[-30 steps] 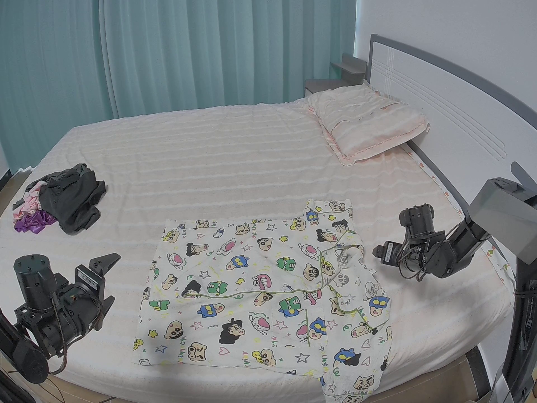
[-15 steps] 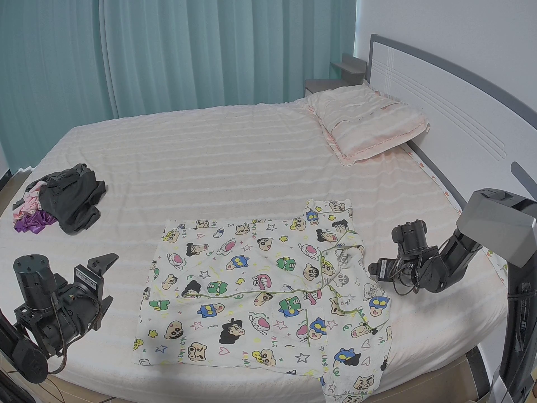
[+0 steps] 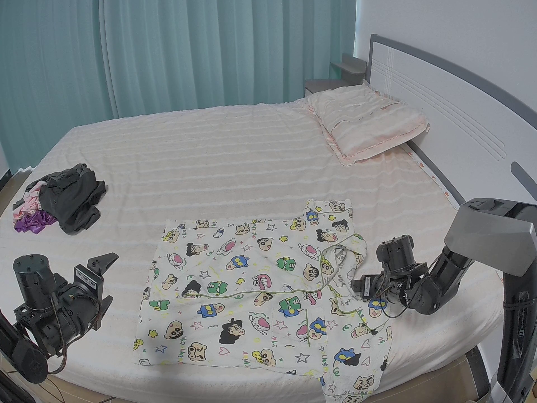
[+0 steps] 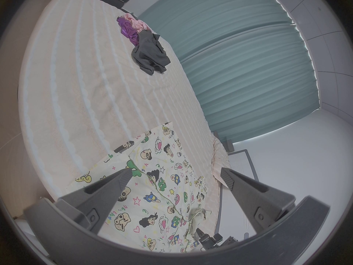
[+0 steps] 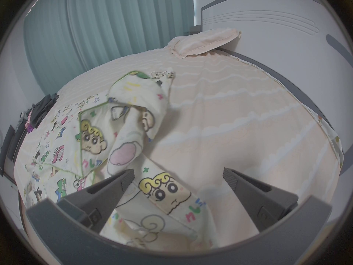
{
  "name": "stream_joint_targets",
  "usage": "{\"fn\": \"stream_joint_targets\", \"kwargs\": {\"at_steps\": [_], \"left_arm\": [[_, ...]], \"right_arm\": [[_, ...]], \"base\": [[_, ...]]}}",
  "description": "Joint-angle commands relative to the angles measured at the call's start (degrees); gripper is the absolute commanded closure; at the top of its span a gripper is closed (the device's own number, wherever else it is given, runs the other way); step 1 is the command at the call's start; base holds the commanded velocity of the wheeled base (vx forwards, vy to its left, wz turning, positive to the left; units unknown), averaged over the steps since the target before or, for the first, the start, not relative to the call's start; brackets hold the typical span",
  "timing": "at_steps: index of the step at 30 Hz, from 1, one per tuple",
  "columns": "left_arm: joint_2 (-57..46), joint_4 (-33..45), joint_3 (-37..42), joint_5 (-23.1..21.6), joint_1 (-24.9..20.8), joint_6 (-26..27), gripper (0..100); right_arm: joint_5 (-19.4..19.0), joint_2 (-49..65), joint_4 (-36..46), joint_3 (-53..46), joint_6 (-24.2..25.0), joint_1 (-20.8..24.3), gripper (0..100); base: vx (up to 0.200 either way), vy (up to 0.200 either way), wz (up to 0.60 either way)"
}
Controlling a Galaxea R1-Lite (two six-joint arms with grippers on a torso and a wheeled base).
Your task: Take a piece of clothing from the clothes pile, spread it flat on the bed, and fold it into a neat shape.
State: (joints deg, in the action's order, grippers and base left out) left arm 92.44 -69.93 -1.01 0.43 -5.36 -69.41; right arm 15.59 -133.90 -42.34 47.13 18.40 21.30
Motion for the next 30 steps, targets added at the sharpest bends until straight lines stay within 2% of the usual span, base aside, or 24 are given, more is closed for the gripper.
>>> {"fn": "stream_joint_targets", "kwargs": {"at_steps": [1,6,15,16,22,30], "left_arm": [[-0.07,-0.04,0.92,0.01,0.0,-0.02,0],[-0.07,-0.04,0.92,0.01,0.0,-0.02,0],[-0.07,-0.04,0.92,0.01,-0.09,-0.02,0],[0.02,-0.04,0.92,0.01,-0.09,-0.02,0],[0.02,-0.04,0.92,0.01,-0.09,-0.02,0],[0.02,-0.04,0.92,0.01,-0.09,-0.02,0]], "right_arm": [[0.23,-1.01,-0.03,-0.46,-0.2,1.99,0],[2.07,-2.07,-0.2,0.16,0.06,3.22,0],[0.67,0.22,-0.2,0.16,0.76,2.96,0],[-0.12,0.4,-0.2,0.16,0.76,2.52,100],[-3.73,3.3,0.24,-1.07,2.35,2.35,100],[-4.17,3.47,0.5,-1.43,2.52,2.26,100]], "base": [[0.0,0.0,0.0],[0.0,0.0,0.0],[0.0,0.0,0.0],[0.0,0.0,0.0],[0.0,0.0,0.0],[0.0,0.0,0.0]]}}
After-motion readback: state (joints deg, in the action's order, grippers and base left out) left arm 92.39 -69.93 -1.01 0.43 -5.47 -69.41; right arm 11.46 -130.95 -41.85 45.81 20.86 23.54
